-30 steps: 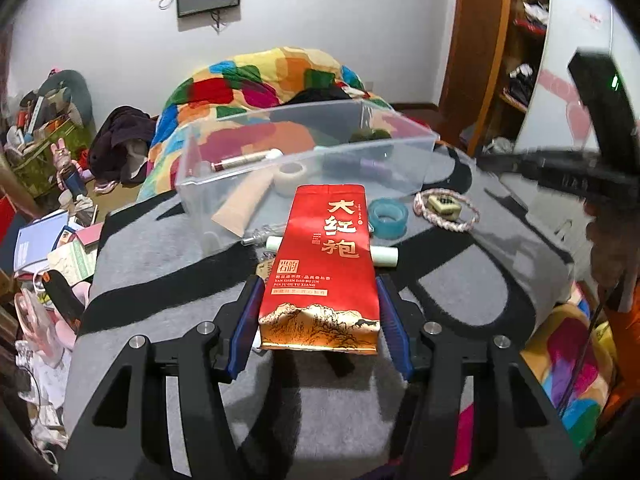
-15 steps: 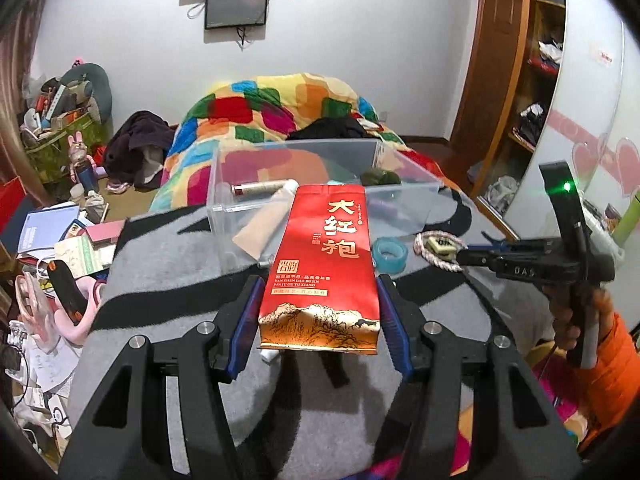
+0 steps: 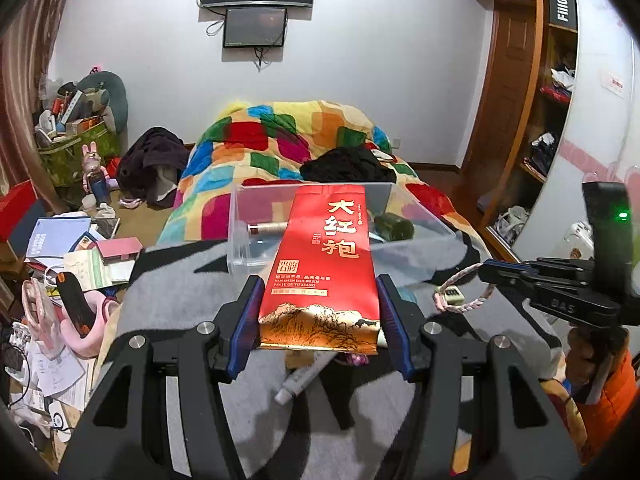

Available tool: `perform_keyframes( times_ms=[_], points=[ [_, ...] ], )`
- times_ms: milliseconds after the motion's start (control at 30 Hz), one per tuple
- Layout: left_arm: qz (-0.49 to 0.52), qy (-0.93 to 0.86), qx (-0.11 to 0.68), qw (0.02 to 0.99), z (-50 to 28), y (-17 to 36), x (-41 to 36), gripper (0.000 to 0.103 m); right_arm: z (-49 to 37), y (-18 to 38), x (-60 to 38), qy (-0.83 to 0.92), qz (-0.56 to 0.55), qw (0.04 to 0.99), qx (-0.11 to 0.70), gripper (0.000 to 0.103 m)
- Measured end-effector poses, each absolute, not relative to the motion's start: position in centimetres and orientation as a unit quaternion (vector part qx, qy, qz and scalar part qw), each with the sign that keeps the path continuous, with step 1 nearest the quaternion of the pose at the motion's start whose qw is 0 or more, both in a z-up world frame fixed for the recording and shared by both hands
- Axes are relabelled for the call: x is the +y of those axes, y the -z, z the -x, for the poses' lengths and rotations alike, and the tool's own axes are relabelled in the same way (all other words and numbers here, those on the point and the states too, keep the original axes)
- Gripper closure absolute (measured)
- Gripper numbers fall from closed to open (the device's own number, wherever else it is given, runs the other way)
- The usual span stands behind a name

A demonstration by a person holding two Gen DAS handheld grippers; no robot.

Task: Organize objects
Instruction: 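Carry the red packet and rope toy over the clear box with both tools, then lower the red packet and rope toy into the clear box, open both tools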

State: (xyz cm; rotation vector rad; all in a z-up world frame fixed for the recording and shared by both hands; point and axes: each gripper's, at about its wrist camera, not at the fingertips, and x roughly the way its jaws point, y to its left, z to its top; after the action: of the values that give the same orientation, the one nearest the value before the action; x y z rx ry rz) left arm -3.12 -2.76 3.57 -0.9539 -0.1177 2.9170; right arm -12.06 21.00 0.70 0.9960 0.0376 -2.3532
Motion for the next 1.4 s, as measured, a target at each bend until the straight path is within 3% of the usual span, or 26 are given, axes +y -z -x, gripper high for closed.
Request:
perform_keyframes(
  times_ms=[567, 867, 1400],
  points=[
    [0.333, -0.942, -0.039, -0.022, 9.8, -3.2, -4.4, 0.047, 16.0, -6.3, 16.9, 0.906, -0.302, 0.295, 0.006, 0.097],
    [0.365, -0.929, -0.049, -0.028, 13.4, -1.5, -4.7, 0.047, 19.5, -3.9, 13.9, 0.882, -0.344, 0.322, 0.014, 0.097],
    [0.395, -0.917, -0.051, -0.003, 14.7, -0.5, -3.4, 0.045, 22.3, 0.8, 14.4, 0.867, -0.42, 0.264, 0.044, 0.095]
  ],
)
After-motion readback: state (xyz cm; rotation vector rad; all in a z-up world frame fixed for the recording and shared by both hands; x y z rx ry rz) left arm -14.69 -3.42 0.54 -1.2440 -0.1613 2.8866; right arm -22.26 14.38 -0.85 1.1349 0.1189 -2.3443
